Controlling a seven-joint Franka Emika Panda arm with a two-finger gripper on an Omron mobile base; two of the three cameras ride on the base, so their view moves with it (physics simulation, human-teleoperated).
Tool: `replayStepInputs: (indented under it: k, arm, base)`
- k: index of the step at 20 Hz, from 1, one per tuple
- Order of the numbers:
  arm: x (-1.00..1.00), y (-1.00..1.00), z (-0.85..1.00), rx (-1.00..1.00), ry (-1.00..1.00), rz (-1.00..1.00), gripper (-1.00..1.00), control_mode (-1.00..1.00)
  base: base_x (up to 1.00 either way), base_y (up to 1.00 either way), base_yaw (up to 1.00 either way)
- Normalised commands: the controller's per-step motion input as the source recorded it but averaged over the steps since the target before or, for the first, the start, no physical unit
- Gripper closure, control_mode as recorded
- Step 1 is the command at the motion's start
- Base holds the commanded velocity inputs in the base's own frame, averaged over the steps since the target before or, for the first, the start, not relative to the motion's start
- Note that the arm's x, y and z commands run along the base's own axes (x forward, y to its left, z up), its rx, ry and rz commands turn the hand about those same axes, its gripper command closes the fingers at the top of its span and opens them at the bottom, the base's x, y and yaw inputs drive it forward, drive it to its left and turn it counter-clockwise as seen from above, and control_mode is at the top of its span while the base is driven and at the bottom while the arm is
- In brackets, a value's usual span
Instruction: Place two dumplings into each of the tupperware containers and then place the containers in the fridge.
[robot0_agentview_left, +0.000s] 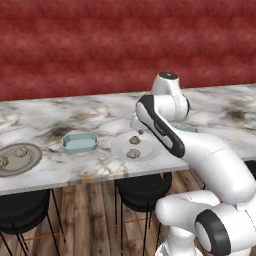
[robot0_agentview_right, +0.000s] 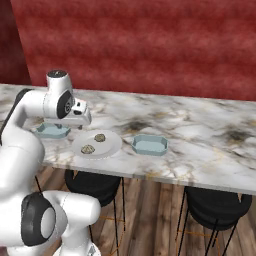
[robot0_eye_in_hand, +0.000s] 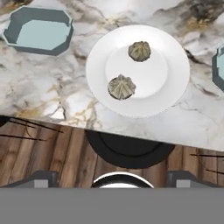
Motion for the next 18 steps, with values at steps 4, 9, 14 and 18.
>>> replayStepInputs:
  k: [4,9,14,18]
  arm:
    - [0.53,0.03,-0.55,0.01,0.03,0.02,-1.00,-1.00]
    - [0.62,0.03,-0.63,0.00,0.00,0.01,-1.00,-1.00]
    - [0.39,0.00,-0.69,0.00,0.00,0.00,-1.00,-1.00]
    - [0.01,-0.01,-0.60,0.00,-0.02,0.00,-1.00,-1.00]
  base:
    - [0.00,0.00,0.00]
    - [0.00,0.00,0.00]
    - [0.00,0.00,0.00]
    - [0.00,0.00,0.00]
